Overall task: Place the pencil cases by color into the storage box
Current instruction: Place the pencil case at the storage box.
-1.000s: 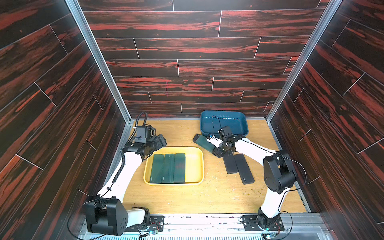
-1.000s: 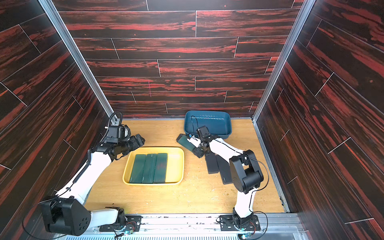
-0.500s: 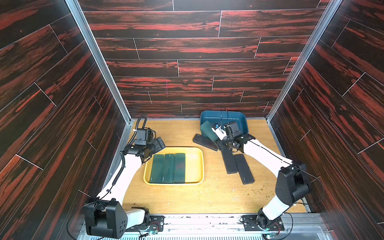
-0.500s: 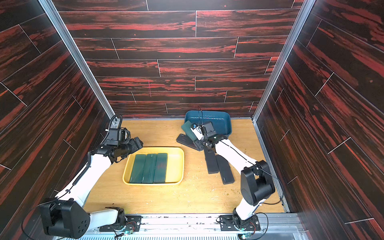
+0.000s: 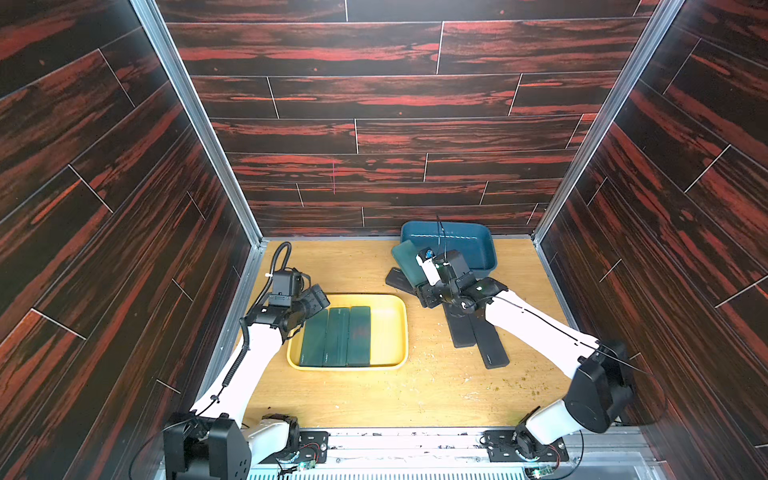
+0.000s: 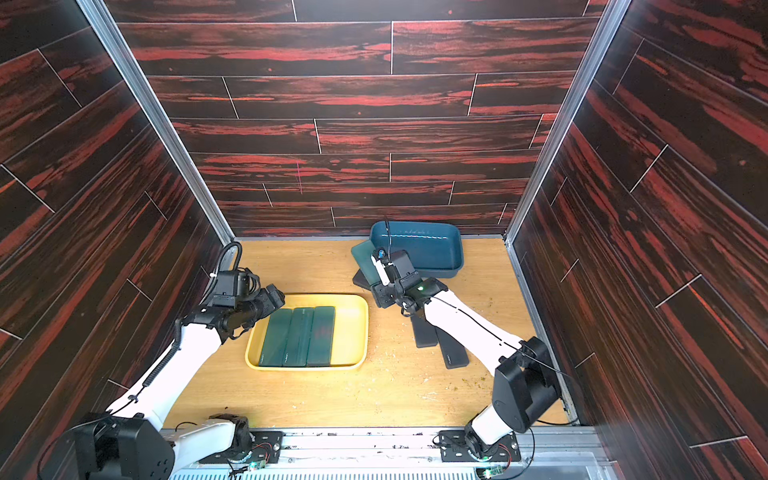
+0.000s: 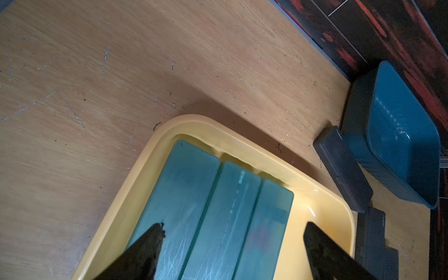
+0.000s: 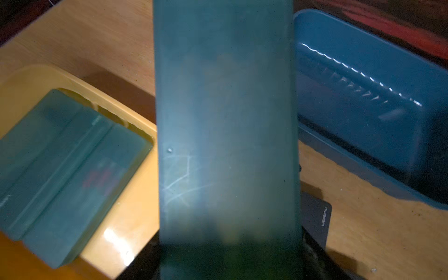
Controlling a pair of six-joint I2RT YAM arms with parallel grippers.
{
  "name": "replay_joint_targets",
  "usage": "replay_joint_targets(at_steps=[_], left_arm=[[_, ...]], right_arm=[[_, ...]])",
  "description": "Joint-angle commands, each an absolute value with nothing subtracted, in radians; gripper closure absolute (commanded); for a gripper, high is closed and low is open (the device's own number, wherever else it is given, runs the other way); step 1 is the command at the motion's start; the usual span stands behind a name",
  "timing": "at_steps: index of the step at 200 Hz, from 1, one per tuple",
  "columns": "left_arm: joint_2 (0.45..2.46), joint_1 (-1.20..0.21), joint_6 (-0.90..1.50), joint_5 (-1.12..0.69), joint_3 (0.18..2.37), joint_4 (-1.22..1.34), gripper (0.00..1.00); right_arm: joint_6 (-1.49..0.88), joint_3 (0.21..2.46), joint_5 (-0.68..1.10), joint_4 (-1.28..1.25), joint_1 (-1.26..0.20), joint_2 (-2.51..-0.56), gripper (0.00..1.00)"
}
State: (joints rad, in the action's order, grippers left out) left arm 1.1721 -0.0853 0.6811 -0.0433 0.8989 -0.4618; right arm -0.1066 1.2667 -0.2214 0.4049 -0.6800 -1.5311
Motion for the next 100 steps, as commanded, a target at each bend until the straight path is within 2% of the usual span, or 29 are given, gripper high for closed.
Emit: replay_joint_targets(at_steps=[1,61,100], left_arm=[[1.126,-0.084,0.719,-0.029,0.861,-0.411,0.08],[1.064,-0.091,0.735,-0.018,0.790,-0.351,0.08],[1.032,-0.095,0.740,0.010,0.747,-0.319,0.08]], right_arm=[[-0.284,1.242,-0.190,0.405,-0.719,-1.471,0.57],[-0.409,1.266,-0.166,0.581,-0.881,-1.503,0.57],[-0.510,1.270,-0.122,0.640,-0.935,-1.540,0.57]])
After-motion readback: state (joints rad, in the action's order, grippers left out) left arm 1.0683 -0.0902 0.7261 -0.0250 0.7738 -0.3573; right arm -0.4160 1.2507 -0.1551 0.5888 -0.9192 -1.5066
